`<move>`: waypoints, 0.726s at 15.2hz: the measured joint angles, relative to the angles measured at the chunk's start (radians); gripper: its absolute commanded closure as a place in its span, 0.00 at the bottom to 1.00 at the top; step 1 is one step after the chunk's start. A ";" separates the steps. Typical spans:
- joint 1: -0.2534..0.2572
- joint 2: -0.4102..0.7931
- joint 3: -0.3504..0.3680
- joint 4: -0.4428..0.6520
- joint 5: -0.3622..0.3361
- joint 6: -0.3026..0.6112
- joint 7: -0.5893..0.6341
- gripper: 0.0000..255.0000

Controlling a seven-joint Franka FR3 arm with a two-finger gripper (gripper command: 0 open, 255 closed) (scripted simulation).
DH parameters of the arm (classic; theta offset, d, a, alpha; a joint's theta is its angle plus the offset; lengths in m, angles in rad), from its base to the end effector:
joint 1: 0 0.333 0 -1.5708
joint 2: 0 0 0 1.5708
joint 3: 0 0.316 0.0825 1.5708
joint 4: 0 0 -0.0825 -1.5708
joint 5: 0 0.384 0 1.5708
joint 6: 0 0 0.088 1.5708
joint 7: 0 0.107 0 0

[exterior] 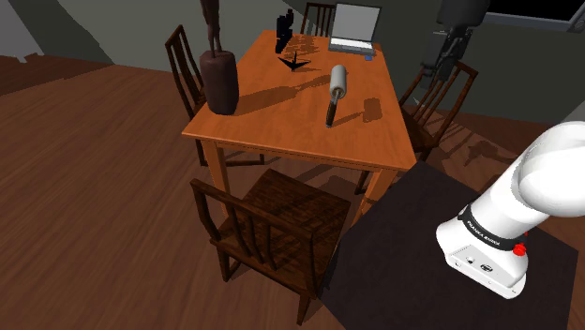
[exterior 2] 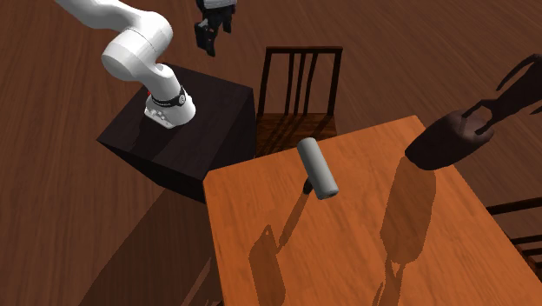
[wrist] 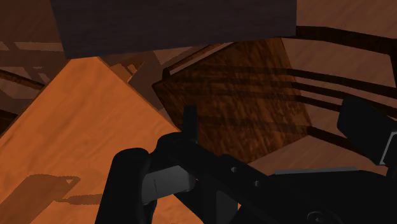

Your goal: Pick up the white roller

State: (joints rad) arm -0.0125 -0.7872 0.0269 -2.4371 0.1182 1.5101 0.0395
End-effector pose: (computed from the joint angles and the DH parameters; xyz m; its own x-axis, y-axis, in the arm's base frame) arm 0.2959 0.0193 0.5486 0.9893 -0.0284 -0.1430 -0.0420 -0.9948 -0.0930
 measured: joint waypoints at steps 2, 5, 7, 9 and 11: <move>-0.004 0.017 0.003 0.008 -0.001 0.011 0.008 0.00; -0.021 0.111 0.025 0.030 -0.007 0.085 0.052 0.00; -0.037 0.180 0.035 0.054 -0.017 0.132 0.082 0.00; -0.052 0.258 0.046 0.090 -0.029 0.178 0.118 0.00; -0.064 0.327 0.061 0.119 -0.039 0.220 0.160 0.00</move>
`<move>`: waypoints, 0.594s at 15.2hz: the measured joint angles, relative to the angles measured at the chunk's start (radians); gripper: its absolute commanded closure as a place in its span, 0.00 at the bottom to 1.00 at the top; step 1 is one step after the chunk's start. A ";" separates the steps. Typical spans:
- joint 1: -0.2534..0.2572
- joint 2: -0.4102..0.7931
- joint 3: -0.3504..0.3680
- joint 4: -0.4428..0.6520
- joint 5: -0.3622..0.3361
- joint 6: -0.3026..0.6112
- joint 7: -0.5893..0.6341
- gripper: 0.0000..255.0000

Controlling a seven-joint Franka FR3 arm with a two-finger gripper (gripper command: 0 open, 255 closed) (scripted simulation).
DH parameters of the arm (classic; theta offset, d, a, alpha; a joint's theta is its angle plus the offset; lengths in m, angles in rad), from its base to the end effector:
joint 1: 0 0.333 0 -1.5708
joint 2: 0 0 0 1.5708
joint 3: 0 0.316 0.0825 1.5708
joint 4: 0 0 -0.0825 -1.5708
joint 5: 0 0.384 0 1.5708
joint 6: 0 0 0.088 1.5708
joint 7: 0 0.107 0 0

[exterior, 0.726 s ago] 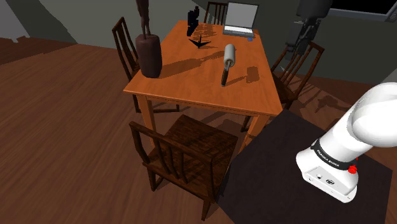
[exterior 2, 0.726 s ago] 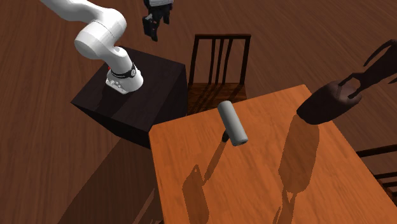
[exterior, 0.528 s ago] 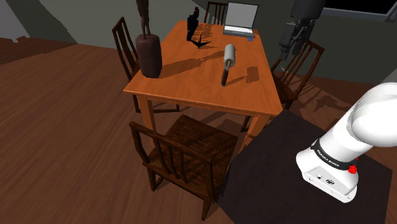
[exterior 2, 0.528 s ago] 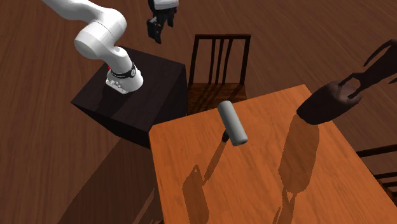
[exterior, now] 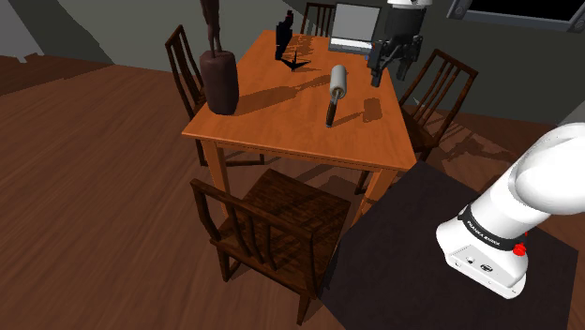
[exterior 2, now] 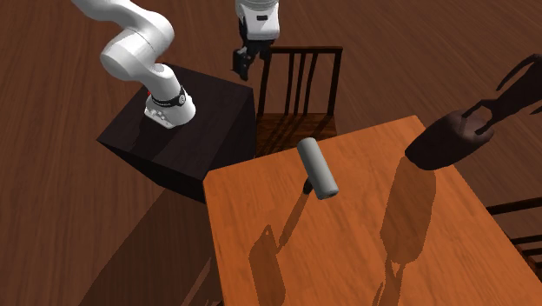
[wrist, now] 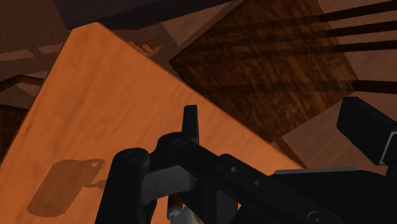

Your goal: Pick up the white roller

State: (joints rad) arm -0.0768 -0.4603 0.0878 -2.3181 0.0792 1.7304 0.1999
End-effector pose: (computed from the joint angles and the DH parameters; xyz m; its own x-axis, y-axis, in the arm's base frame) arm 0.3992 0.0147 0.5051 0.9678 -0.2138 -0.1332 -0.2171 -0.9761 -0.0107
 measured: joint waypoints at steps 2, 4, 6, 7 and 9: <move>-0.017 0.083 0.005 0.037 -0.019 0.049 0.033 0.00; -0.034 0.156 0.006 0.088 -0.040 0.071 0.065 0.00; -0.047 0.233 0.010 0.136 -0.062 0.100 0.104 0.00; -0.052 0.266 0.012 0.165 -0.071 0.105 0.127 0.00; -0.063 0.340 0.011 0.214 -0.095 0.129 0.164 0.00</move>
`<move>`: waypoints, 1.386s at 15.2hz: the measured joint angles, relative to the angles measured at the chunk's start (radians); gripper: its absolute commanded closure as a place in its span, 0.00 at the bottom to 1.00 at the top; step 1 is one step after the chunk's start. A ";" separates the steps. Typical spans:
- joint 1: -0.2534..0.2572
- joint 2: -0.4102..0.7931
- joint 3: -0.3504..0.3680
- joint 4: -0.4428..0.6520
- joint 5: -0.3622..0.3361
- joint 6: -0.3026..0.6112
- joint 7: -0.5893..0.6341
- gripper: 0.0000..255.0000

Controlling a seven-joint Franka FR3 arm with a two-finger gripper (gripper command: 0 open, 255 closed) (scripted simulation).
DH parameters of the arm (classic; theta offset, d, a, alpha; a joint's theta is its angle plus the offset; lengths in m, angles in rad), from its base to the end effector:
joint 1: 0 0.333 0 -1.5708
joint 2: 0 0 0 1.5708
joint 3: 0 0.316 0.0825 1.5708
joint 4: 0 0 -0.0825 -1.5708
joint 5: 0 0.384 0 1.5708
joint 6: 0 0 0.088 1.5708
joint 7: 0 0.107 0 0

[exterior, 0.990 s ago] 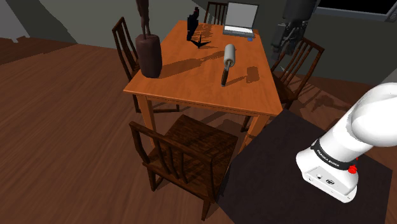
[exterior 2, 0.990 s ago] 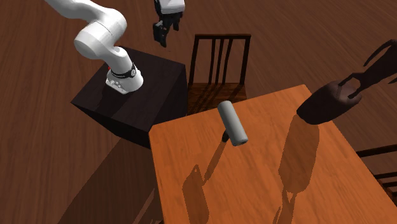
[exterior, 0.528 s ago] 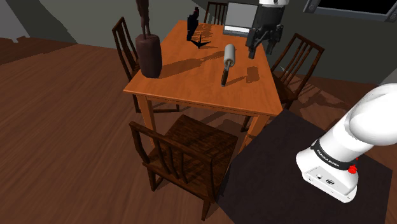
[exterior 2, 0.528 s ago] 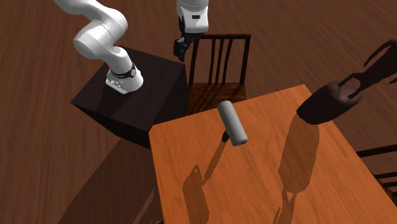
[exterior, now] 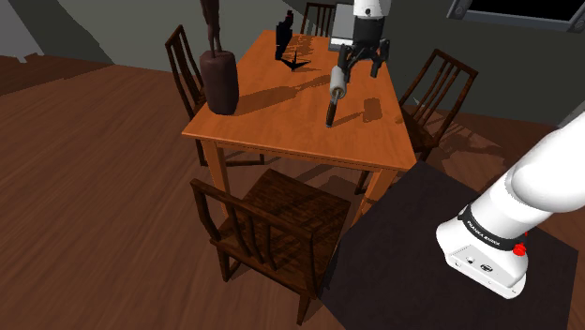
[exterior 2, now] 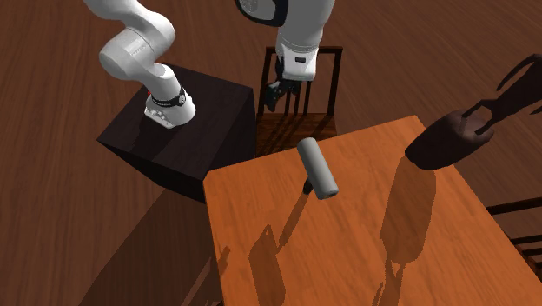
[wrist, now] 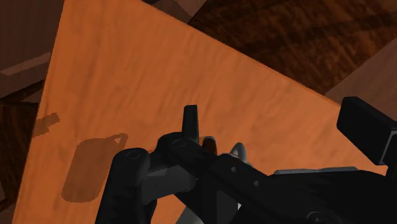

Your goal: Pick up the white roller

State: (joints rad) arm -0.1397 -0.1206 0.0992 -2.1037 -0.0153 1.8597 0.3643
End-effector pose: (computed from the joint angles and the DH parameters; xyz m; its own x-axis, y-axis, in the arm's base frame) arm 0.5026 -0.0204 0.4610 0.9140 -0.3915 -0.1064 -0.3861 -0.9199 0.0683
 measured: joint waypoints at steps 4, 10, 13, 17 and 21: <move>-0.016 0.146 -0.008 0.128 -0.046 0.016 0.075 0.00; -0.030 0.365 -0.038 0.342 -0.107 0.018 0.176 0.00; -0.034 0.476 -0.059 0.472 -0.129 -0.001 0.218 0.00; -0.037 0.524 -0.068 0.507 -0.138 0.012 0.233 0.00; -0.038 0.541 -0.070 0.475 -0.141 0.061 0.239 0.00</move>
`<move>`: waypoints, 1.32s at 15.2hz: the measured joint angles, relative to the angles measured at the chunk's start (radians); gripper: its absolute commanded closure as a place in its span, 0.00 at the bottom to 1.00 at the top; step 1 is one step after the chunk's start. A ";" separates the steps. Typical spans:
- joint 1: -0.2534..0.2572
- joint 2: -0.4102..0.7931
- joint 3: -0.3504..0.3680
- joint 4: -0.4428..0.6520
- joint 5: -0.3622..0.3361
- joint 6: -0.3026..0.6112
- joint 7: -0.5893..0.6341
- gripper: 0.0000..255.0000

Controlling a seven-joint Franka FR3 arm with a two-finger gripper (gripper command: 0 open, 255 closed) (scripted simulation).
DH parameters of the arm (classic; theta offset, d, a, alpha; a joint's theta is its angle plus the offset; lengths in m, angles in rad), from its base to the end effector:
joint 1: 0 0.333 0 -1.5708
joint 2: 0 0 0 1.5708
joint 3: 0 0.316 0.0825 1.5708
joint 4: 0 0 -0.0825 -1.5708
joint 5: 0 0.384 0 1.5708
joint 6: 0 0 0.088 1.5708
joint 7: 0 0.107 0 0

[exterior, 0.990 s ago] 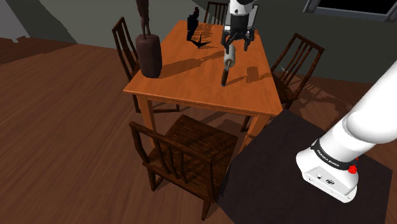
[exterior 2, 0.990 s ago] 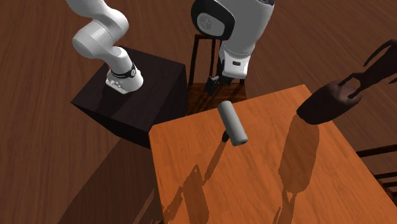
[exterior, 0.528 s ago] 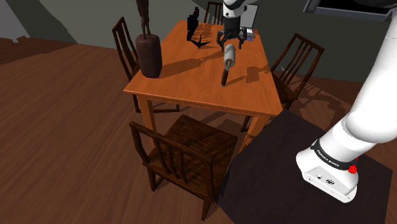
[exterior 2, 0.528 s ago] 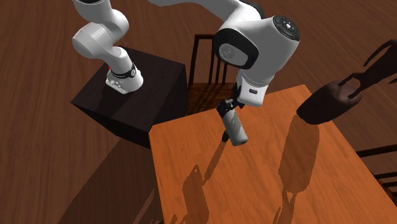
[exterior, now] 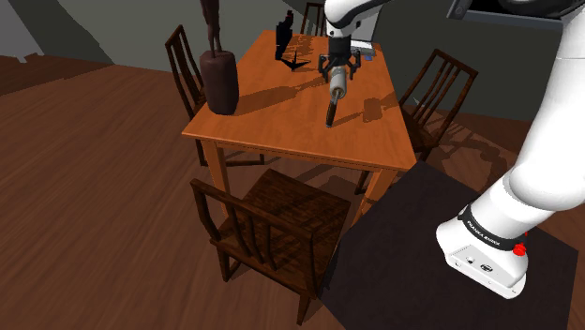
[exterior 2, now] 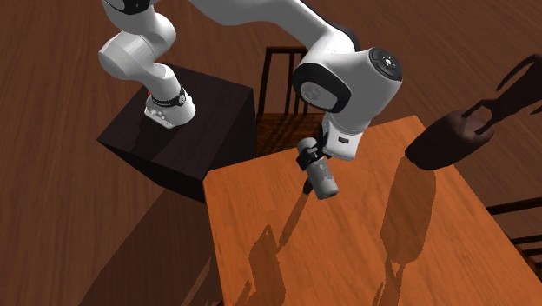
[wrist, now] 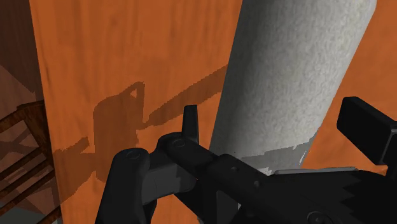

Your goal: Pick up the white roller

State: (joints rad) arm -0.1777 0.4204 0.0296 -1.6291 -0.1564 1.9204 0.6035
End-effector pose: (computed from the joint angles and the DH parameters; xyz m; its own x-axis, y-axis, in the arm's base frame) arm 0.6479 -0.1099 0.3675 0.7684 -0.6389 -0.0367 -0.6239 -0.7608 0.1787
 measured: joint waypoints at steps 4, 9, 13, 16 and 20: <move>0.001 0.006 0.000 -0.007 -0.001 0.015 0.003 1.00; 0.001 0.006 0.000 -0.007 -0.001 0.017 0.003 1.00; 0.000 0.005 0.000 -0.005 -0.001 0.011 0.002 1.00; 0.001 -0.006 0.001 0.013 0.001 -0.019 -0.002 1.00; 0.002 -0.022 0.002 0.043 0.004 -0.065 -0.007 1.00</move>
State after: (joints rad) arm -0.1760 0.3983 0.0313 -1.5865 -0.1525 1.8557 0.5962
